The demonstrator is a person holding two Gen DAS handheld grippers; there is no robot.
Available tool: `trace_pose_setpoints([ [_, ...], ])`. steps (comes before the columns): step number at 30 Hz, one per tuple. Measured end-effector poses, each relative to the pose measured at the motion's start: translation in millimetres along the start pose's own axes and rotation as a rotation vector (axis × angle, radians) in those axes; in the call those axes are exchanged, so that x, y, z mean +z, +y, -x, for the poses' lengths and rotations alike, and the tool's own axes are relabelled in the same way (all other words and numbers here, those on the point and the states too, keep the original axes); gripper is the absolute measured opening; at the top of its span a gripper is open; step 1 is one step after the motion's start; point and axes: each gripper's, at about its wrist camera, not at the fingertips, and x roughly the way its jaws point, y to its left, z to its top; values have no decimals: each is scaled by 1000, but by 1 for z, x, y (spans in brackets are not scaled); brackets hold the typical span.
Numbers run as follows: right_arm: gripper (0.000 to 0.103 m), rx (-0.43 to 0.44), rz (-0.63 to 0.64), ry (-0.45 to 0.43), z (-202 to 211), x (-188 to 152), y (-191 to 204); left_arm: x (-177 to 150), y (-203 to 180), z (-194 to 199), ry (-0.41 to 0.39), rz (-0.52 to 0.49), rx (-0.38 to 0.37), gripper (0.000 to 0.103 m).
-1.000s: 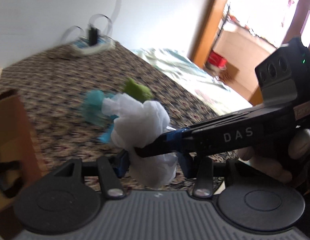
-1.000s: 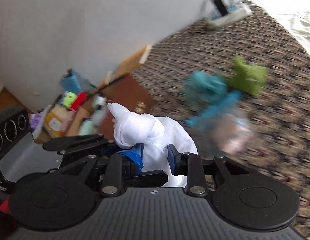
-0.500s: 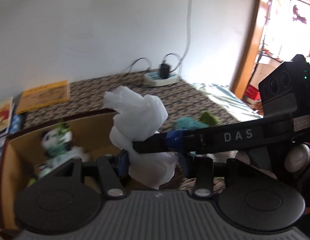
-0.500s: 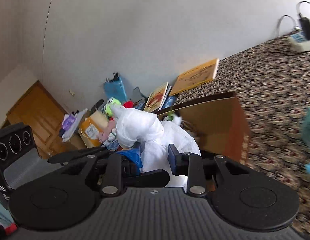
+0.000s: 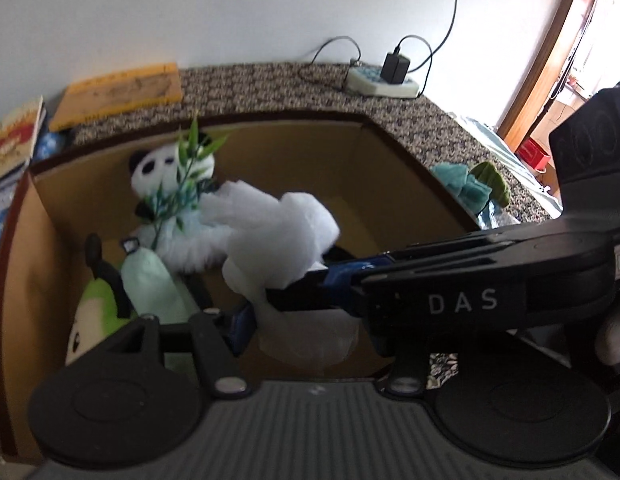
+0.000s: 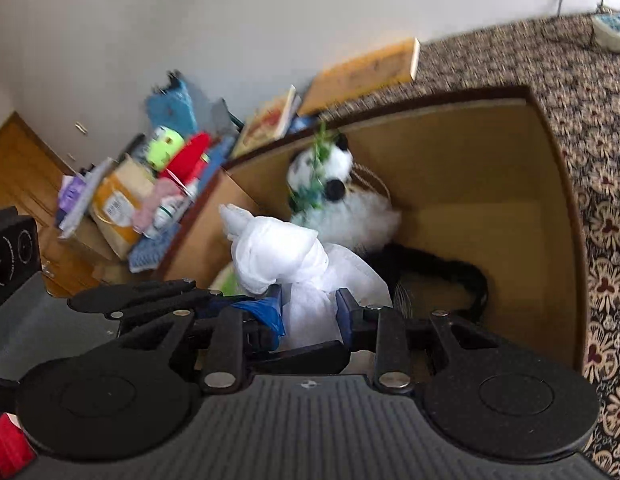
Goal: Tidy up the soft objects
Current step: 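Carry the white bag into the box beside the panda, release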
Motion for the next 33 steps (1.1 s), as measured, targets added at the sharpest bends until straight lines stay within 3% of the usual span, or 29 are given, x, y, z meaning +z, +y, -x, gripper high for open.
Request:
trace_pose_setpoints([
  [9, 14, -47, -114, 46, -9, -6, -14, 2, 9, -18, 53, -9, -36, 62],
  [21, 15, -103, -155, 43, -12, -7, -17, 11, 14, -33, 121, 15, -43, 66],
  [33, 17, -121, -148, 85, -11, -4, -13, 8, 12, -33, 127, 58, -1, 72],
])
